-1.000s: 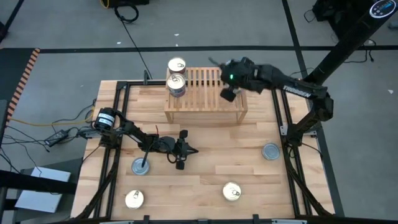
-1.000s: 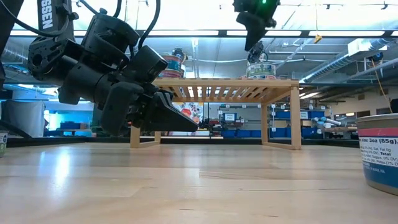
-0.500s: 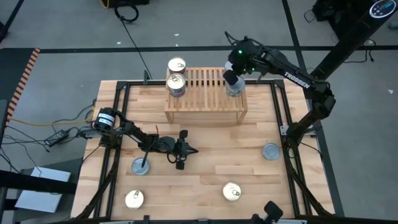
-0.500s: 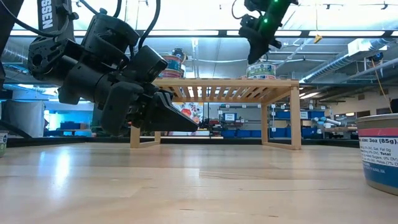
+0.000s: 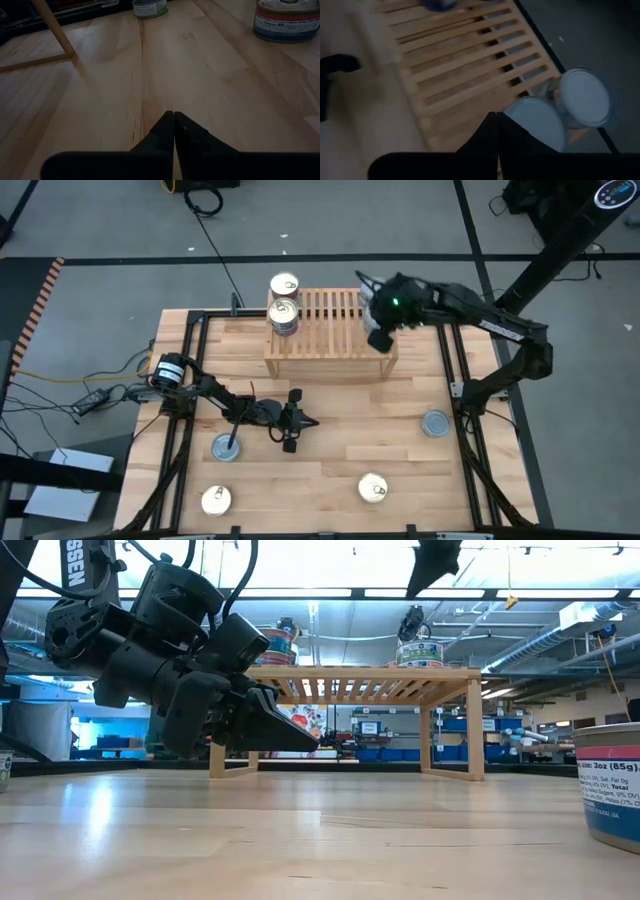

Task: Stack canned seafood by type on shelf
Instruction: Put the blue pink tuna can on the shelf

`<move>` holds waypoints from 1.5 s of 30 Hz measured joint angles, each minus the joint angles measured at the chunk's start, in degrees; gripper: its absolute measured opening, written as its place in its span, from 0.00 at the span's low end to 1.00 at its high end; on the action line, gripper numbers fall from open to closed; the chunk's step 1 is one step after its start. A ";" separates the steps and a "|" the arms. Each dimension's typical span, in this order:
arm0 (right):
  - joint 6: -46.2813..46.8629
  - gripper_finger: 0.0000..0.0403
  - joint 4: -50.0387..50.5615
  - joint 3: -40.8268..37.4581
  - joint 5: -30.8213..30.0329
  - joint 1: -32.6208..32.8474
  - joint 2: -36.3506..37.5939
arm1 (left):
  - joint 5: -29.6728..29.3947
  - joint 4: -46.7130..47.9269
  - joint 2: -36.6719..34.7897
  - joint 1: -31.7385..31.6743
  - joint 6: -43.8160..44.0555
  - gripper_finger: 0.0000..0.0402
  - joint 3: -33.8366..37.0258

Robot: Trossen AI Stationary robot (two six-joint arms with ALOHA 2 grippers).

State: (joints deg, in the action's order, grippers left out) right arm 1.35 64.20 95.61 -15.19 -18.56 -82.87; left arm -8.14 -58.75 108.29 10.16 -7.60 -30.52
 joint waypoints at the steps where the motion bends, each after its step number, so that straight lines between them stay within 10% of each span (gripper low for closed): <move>1: 0.81 0.01 0.56 -0.08 -0.41 1.56 0.62 | 0.00 0.00 0.00 -0.01 -0.01 0.04 0.00; 20: 11.88 0.01 -34.26 -43.42 -0.75 28.11 18.12 | 3.39 2.84 -9.58 2.23 -5.02 0.03 -0.02; 32: 10.58 0.01 -52.13 -52.67 -2.28 32.76 18.34 | 5.24 54.30 -35.35 9.27 0.40 0.01 -7.30; 39: 7.42 0.01 -53.38 -52.72 -2.28 32.72 18.43 | 7.78 83.25 -36.26 18.60 16.27 0.01 -17.04; 45: 1.74 0.01 -59.05 -52.51 1.84 31.05 18.43 | 9.31 90.31 -34.16 28.70 35.52 0.01 -19.49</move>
State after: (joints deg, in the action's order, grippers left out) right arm 3.09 5.15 43.11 -13.35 12.48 -64.45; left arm 1.17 31.56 74.13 38.86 27.92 -50.01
